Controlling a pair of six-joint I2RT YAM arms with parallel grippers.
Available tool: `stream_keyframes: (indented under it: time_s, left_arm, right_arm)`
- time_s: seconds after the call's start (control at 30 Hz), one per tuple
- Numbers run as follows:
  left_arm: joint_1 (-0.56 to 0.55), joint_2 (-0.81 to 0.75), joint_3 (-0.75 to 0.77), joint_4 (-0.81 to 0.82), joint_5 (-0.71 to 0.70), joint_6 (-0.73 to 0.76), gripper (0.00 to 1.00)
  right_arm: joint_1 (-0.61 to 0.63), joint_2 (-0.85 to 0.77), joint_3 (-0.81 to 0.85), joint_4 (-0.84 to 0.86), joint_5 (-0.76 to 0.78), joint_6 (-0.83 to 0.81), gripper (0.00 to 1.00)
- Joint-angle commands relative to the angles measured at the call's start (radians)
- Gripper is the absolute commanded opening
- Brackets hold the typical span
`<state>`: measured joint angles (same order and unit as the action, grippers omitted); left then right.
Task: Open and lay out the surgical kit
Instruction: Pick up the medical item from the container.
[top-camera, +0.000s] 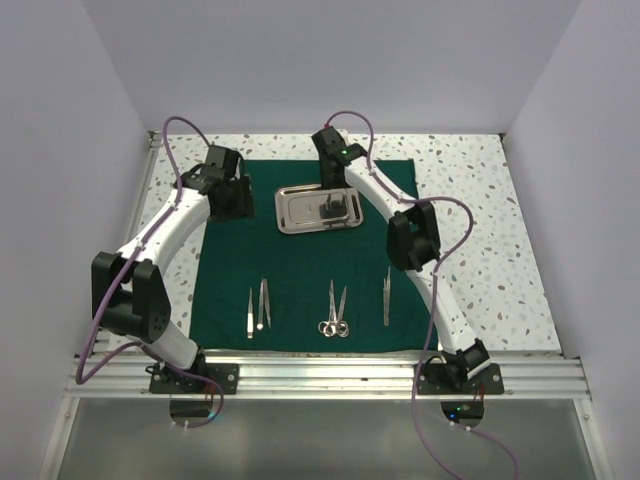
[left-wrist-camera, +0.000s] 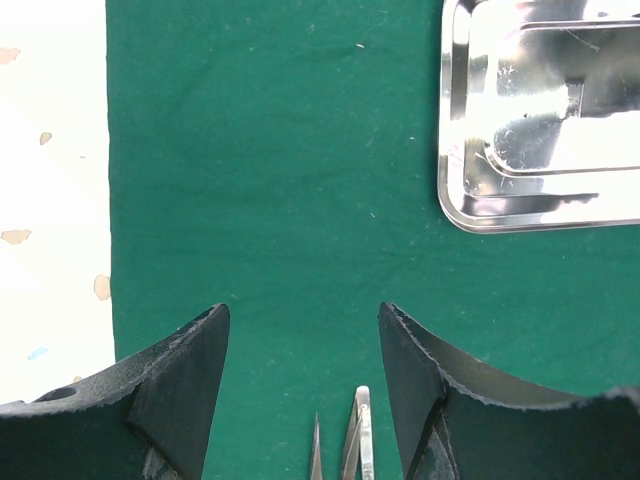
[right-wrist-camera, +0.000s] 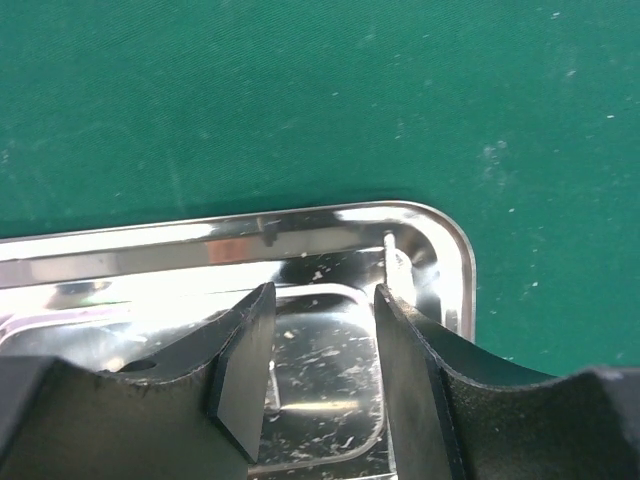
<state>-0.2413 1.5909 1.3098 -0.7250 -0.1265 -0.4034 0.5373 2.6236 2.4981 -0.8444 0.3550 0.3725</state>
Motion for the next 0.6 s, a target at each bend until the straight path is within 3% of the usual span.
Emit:
stream_keyframes:
  time_s: [0.0,0.57]
  left_arm:
    - [0.013,-0.025,-0.006,0.022,0.010,0.021,0.65]
    - [0.014,0.030,0.051,-0.021,-0.005,0.025,0.64]
  right_arm:
    - [-0.016,-0.054,0.030,0.018,0.032,-0.003,0.48]
    - [-0.048,-0.037,-0.065,0.025,0.006,0.031,0.42]
